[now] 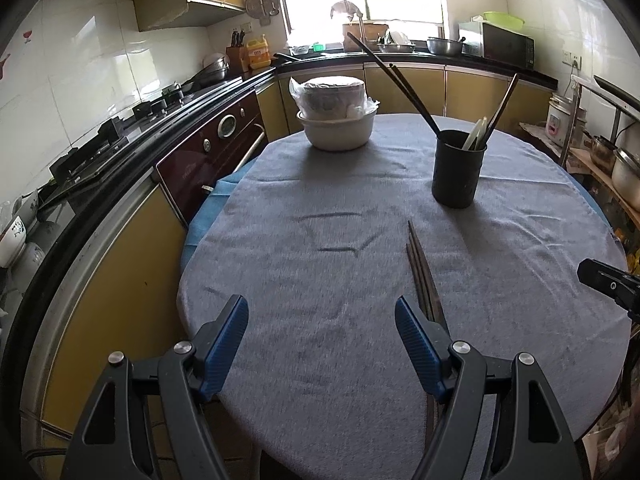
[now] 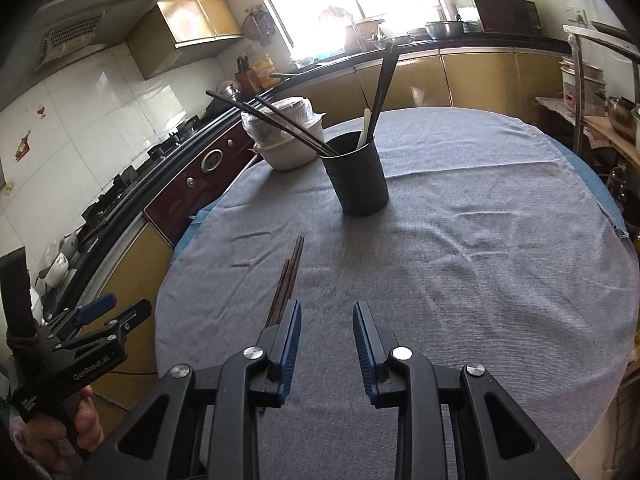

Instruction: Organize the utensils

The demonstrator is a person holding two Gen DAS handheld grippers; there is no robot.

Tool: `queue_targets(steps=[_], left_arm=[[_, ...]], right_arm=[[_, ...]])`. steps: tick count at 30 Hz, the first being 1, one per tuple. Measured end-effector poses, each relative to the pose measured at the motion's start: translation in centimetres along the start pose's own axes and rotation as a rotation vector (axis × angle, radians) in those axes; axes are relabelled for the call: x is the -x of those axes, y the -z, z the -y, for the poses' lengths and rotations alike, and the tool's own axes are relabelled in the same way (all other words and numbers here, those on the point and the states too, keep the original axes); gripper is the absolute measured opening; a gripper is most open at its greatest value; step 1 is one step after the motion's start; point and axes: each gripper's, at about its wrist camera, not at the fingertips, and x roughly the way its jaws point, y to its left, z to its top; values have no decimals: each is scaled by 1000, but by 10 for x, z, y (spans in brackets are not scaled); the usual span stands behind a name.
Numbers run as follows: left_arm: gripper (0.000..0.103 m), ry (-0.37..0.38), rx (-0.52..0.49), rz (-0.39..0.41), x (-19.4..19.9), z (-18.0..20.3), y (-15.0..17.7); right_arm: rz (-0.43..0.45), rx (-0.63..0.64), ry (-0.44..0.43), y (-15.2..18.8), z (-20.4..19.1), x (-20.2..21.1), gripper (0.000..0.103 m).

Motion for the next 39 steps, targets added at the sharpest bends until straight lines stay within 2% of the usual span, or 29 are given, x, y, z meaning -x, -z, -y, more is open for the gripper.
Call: queue_targets(steps=[12,17,21,26,28,30,32,36,39], left_arm=[[76,-10,27,-52,-18,-11,15],[76,0,41,-59,-21,-15,11],[76,2,51,2,-13,-29,-28],[76,-40,132,153,13,-57,-101],[81,-48,169,196,22,-64,-116],[85,-48,182,209,23,-63,-114],[85,-48,175,176,12,-58,-102],[85,-27,157,-8,-31,-44,-57],[85,-8,187,-96,-50,-46,-29]], right_arm=[[-50,-28,-17,5,3,-15,29],[-64,-18,-16,7,-2,-19,29],[-66,-25,-19,7,0,-20,29],[-60,-51,-24,7,9,-20,29],[-55,-63,-24,7,14,-19,29],[-50,-83,-26,7,21,-17,29],[-45,-97,-31,6,26,-15,29],[-42,-118,-47,4,32,-17,29],[-62,-111,-69,-2,25,-27,29]])
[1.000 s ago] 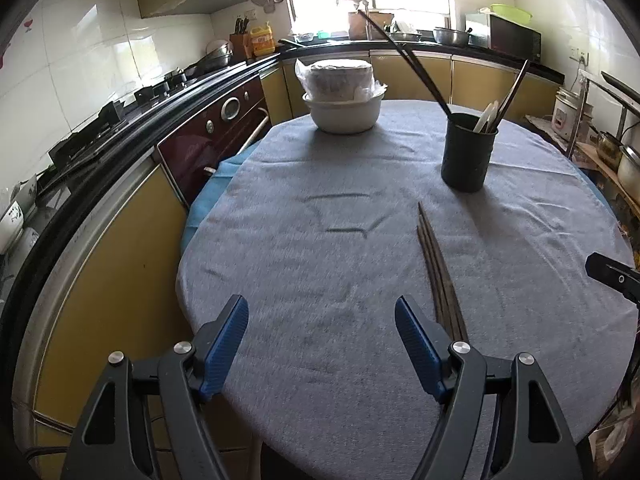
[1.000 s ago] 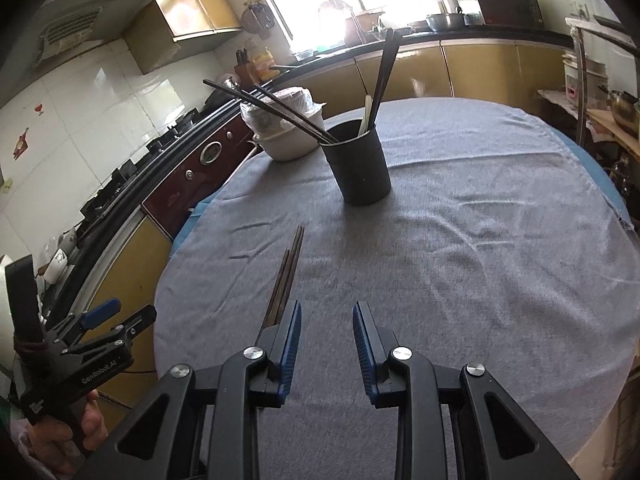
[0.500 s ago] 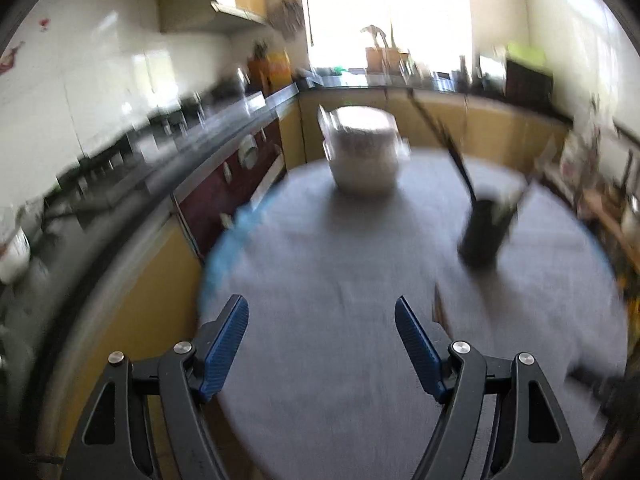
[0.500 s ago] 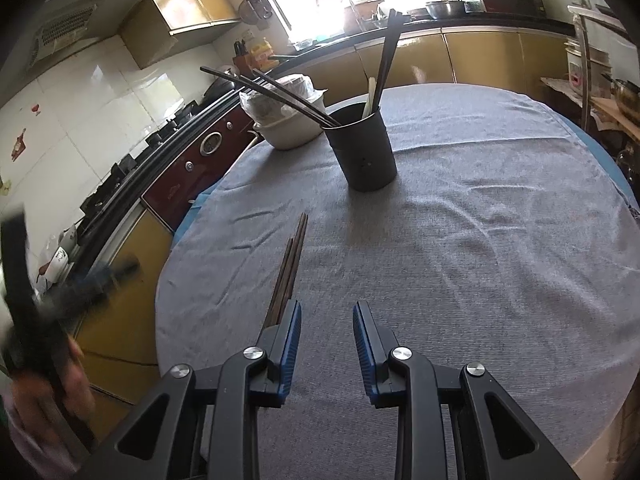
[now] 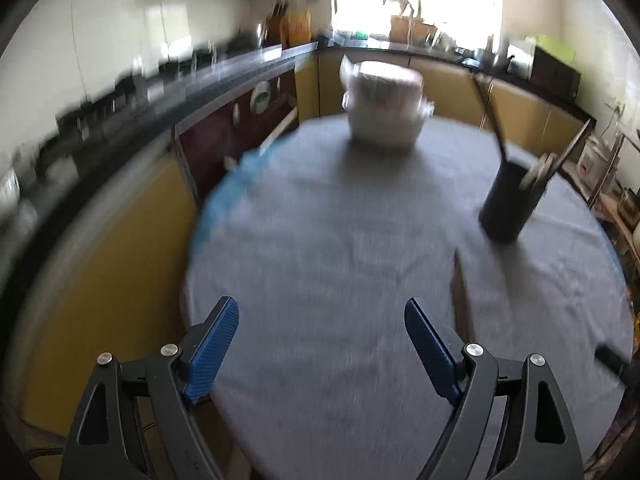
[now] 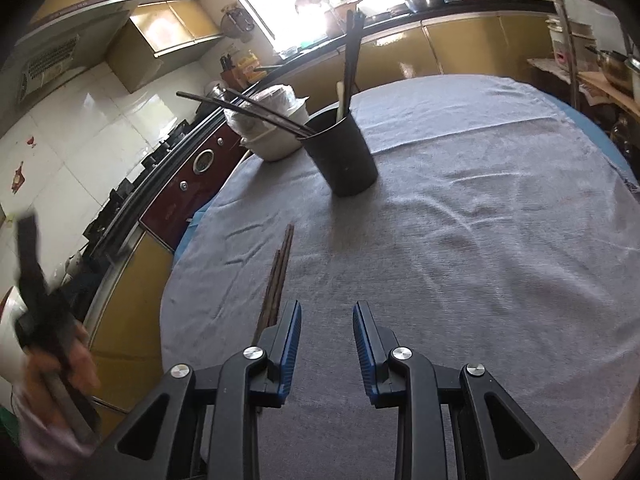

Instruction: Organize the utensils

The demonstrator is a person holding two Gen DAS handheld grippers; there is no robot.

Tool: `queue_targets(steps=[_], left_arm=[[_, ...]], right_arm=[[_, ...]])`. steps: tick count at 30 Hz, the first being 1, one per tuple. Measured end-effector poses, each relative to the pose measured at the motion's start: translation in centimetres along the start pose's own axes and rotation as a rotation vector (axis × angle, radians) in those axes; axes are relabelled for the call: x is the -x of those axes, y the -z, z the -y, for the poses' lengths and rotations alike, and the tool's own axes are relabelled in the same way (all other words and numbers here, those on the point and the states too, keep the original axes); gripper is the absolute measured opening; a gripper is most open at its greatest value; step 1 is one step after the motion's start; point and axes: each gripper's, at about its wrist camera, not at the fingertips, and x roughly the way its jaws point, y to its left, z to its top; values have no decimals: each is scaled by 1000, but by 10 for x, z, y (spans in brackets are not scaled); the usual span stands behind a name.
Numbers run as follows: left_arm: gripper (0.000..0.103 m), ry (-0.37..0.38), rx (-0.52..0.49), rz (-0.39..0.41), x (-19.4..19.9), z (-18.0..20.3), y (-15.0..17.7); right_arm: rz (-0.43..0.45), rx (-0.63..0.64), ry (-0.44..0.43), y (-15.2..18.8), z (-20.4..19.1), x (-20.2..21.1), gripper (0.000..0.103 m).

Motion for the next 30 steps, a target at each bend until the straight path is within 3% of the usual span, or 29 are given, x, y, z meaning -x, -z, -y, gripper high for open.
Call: queue_targets(steps=[6,10,18,25,30], left_arm=[[85,14,39,-51,-12,-16,18],[85,21,38,-50,-14,-26,21],[85,53,64,-71,-24,-46,30],[85,80,78,-71,-26,-50,31],[85,108,56,-64,-21,-40,33]], right_arm=[[-106,36,-24,-34,-32,-62,29],[-193,51,2,-54,-54,-115,28],[-284,60,109,-73,-75,-195,24],[-315,34,171,-72,-71,-217,5],[-282,23,194,-70,-50,-196,1]])
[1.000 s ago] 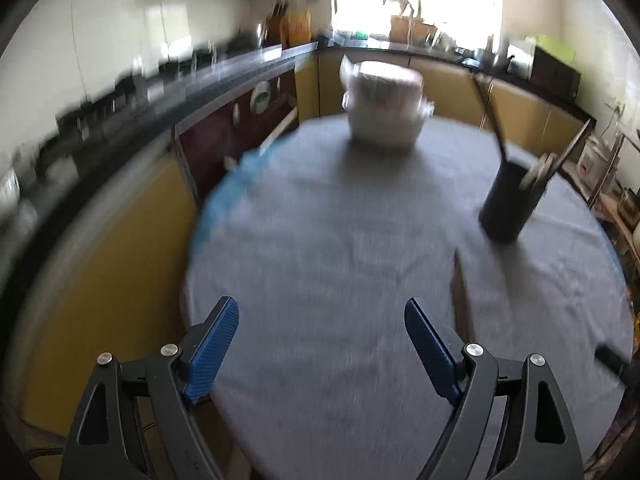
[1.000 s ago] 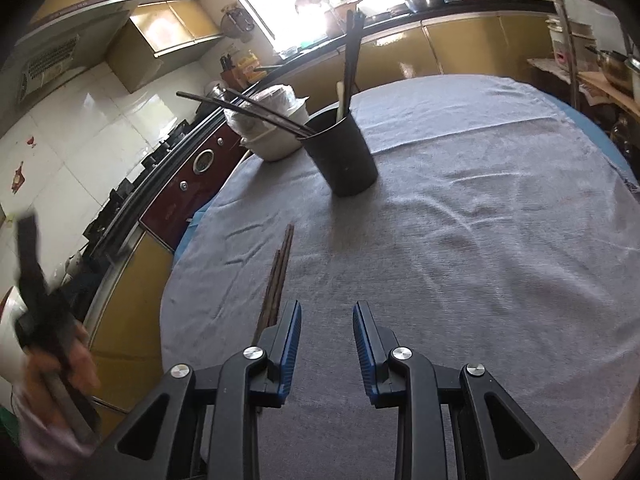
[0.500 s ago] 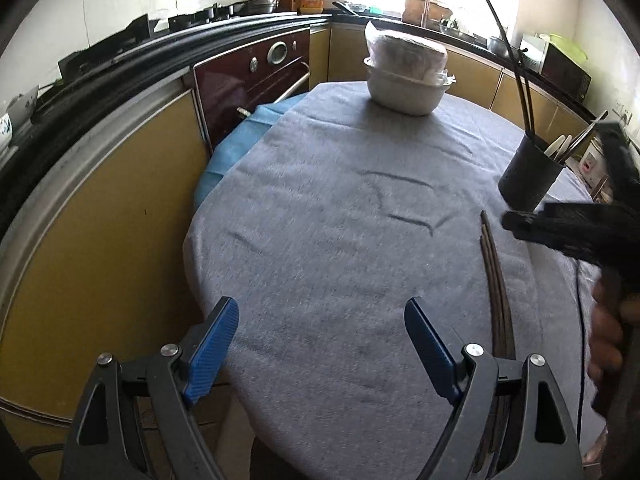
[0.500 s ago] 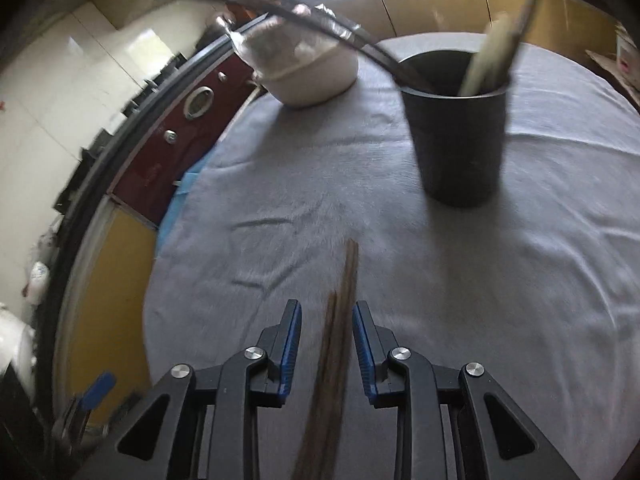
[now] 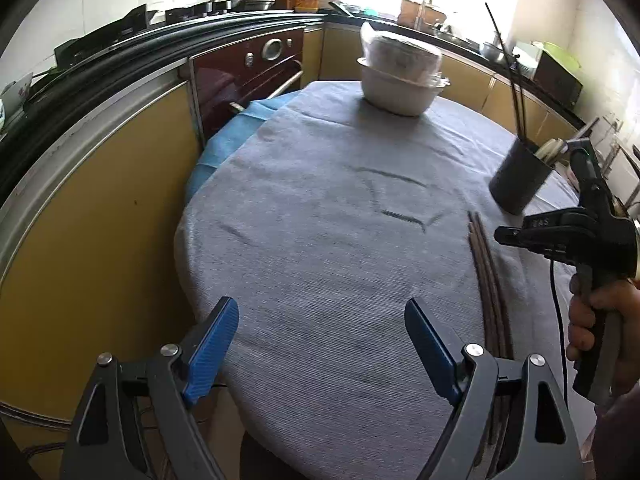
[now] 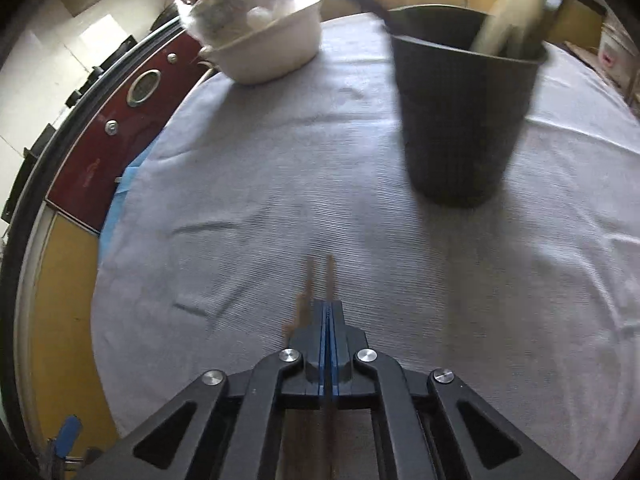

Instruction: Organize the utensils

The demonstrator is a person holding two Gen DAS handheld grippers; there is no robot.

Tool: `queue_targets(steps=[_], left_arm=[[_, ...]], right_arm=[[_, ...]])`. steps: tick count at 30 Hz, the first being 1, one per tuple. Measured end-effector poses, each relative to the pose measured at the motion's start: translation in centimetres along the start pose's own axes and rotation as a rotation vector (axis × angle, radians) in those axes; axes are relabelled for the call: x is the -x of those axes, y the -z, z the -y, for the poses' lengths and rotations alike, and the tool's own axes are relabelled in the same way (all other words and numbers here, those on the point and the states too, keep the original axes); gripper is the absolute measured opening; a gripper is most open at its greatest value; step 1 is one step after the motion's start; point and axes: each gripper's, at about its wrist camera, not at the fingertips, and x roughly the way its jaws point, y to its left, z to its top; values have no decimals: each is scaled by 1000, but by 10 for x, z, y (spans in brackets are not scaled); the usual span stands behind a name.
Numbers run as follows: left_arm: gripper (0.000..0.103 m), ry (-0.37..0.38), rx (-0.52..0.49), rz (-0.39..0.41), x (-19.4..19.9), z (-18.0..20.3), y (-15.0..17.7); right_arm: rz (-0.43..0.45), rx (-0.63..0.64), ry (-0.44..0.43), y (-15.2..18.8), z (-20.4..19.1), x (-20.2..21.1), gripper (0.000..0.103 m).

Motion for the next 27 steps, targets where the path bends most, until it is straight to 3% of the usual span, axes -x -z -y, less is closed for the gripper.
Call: queue_targets(steps=[4,8,17,23,27], left_arm=[[85,37,-49,-12,-1,21,6],[85,75,-91,-35,-6,47,9],[85,154,-171,-91,-11,87,29],[85,172,-182,-135,-20,89,41],[85,174,-190,-146,-24,92,46]], right_arm=[[21,-27,19,10,30,21,1],[19,-118,-106,16,54,40,5],[-62,-24,-153,4,7,25,13],[-102,-5,-92,5,-6,-1,13],[-67,41,-73,8,-8,-1,10]])
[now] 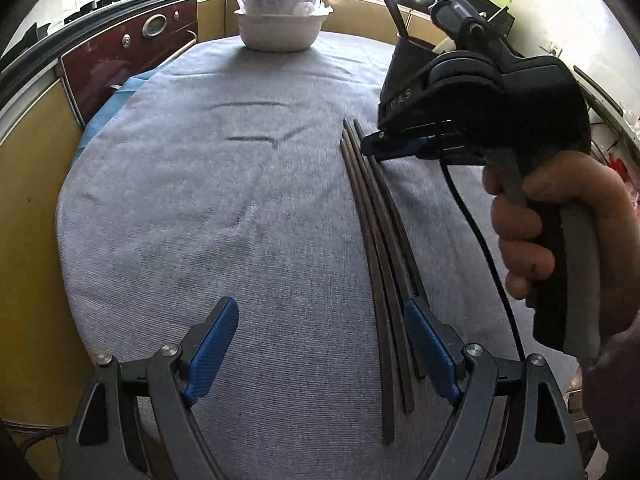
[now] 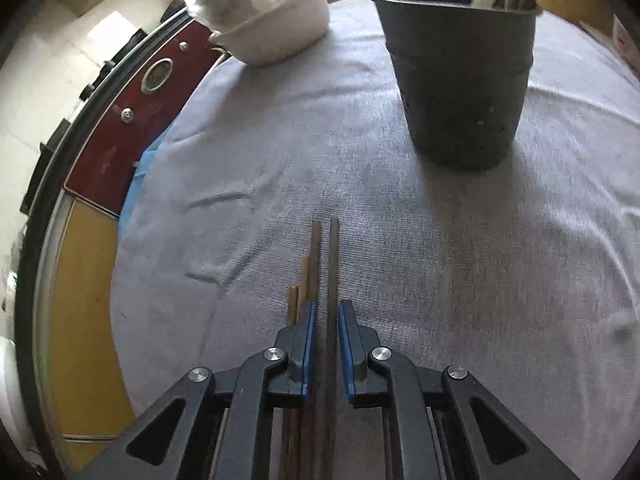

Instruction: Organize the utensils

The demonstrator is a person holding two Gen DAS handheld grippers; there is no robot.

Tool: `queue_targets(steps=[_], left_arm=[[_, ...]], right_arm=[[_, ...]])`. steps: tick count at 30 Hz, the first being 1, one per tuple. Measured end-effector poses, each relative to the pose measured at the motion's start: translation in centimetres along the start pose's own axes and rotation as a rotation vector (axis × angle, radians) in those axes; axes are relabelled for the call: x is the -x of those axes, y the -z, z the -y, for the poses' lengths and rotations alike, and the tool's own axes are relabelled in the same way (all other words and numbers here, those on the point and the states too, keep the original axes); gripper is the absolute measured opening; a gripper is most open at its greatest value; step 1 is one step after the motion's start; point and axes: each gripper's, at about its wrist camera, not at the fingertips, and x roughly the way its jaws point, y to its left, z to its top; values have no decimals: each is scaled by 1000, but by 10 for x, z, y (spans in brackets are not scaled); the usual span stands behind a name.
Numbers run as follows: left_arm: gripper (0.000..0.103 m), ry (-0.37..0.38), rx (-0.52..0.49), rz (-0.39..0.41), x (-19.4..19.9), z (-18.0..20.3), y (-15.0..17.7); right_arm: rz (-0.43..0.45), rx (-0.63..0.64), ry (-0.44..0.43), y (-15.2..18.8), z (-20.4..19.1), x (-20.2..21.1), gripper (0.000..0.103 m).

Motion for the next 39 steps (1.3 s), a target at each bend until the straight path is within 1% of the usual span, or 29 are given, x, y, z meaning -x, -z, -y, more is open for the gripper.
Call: queue_targets(steps=[1,5,6,7,10,13,15,16,18,19,20,22,23,24,27,29,31,32,33,34,35,37,39], left_arm=[[85,-2,0,-3,-1,0,0],[85,-7,-8,-21,-8,3,5],[85,-12,-10,-25,-10,3,6],[85,-17,-11,-27,-11,3,8],[85,-38,-33,-22,-12,5,11],[86,-59,-52,-5,-14,9,12],[86,-62,-49,4,-14,8,12],[86,-65,-48,7,-15,6,11],[86,-104,-32,19,-17,-1,6],[87,-149,-26,8,-19,-6,5],[86,-155,-8,16,-20,-14,3],[86,-179,21,6,-18,-24,1],[86,-182,39,3,-16,-29,0],[86,-175,47,7,-14,-32,0],[86,-155,41,33,-6,-32,-2],[86,-126,8,54,0,-22,-2],[86,-104,-20,66,1,-12,-5],[86,-92,-33,70,3,-8,-4],[86,-77,-46,69,3,-3,-5],[86,-64,-57,66,2,1,-5],[86,-49,-69,60,0,5,-5],[86,-34,-96,45,-3,10,-3],[86,-41,-116,30,-5,15,1]], right_arm=[[3,5,5,1,2,1,7],[19,-12,20,6,20,15,6],[26,-17,53,7,25,18,6],[24,-17,81,8,29,20,1],[28,-42,65,16,50,31,1],[18,-90,23,22,70,40,1],[15,-115,-13,25,77,43,5],[13,-123,-20,26,78,44,5],[7,-128,-25,28,78,45,7],[5,-126,-32,28,76,46,12],[6,-123,-40,27,70,44,15],[26,-106,-54,25,62,47,26],[36,-96,-57,23,55,46,28],[47,-80,-57,21,48,46,31],[56,-47,-37,14,36,41,31],[61,-18,-1,9,26,31,31],[31,-1,50,5,19,18,31],[54,17,66,4,16,20,30],[44,50,102,3,11,17,28],[50,68,125,2,8,16,21],[51,84,136,4,7,16,20],[44,80,117,6,10,18,18],[32,60,95,9,16,21,18]])
